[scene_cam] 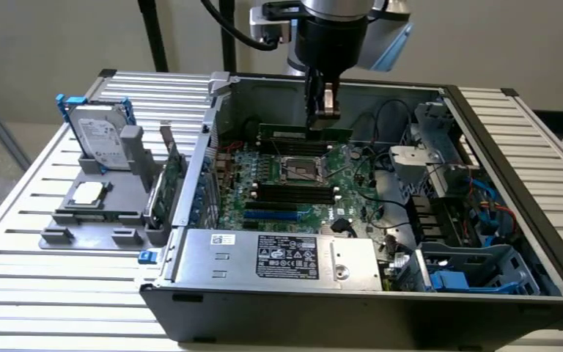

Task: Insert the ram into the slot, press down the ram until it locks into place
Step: 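Insert the ram into the slot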

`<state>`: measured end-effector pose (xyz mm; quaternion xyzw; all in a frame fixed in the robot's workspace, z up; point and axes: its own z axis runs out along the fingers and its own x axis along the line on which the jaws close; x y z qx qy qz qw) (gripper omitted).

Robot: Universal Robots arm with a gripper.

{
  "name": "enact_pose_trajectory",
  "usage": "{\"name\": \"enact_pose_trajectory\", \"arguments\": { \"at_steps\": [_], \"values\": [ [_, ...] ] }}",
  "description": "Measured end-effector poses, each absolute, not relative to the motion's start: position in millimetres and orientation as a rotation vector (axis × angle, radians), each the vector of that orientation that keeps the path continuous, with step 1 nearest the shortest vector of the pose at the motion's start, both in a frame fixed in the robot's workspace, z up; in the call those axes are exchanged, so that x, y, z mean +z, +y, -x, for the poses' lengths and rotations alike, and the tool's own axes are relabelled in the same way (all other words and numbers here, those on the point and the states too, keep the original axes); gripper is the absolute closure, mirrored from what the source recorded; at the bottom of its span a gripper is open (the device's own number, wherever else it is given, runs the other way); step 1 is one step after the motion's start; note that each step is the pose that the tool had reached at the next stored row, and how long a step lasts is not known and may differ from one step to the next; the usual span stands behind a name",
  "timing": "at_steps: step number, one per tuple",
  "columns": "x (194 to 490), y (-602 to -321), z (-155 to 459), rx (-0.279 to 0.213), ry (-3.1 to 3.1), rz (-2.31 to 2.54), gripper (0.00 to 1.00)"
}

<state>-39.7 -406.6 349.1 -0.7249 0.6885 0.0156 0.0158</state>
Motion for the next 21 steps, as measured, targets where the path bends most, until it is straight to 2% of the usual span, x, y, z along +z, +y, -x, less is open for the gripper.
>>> {"name": "enact_pose_trajectory", "arguments": {
  "at_steps": [21],
  "values": [
    [311,-406,36,0.048,2.141,2.255,0.86]
  ]
}}
